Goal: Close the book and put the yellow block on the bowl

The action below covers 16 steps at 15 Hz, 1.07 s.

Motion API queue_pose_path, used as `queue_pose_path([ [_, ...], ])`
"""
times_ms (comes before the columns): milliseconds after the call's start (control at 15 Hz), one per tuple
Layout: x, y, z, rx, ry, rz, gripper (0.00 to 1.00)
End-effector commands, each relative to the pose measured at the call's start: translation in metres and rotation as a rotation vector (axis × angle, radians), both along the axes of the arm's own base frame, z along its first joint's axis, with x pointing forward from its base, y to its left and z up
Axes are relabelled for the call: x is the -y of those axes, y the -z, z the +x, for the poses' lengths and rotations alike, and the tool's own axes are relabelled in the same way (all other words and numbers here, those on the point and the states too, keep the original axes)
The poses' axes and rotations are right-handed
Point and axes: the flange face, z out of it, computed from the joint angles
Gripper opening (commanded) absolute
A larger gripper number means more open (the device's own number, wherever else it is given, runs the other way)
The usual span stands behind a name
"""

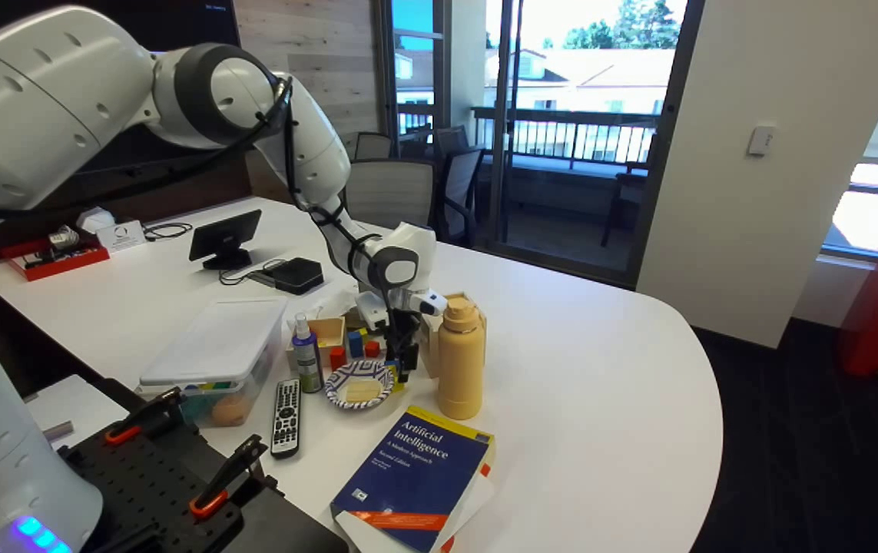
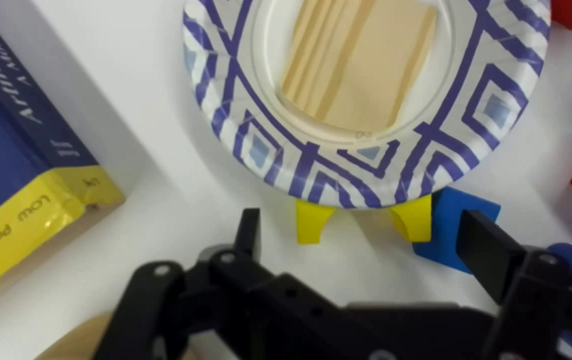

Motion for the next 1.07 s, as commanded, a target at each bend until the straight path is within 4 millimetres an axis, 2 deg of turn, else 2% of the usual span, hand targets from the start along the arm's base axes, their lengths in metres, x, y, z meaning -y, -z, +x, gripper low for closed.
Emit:
queue_pose_path([
  [0,0.0018,0.0007,0.0065,-0.006,-0.019,0.002,1.00],
  [933,0.0011,0.0063,0.0084,-0.013,-0.024,-0.033,1.00],
  [1000,0.0011,0.0067,0.0083,-0.014,-0.025,-0.036,0.75],
])
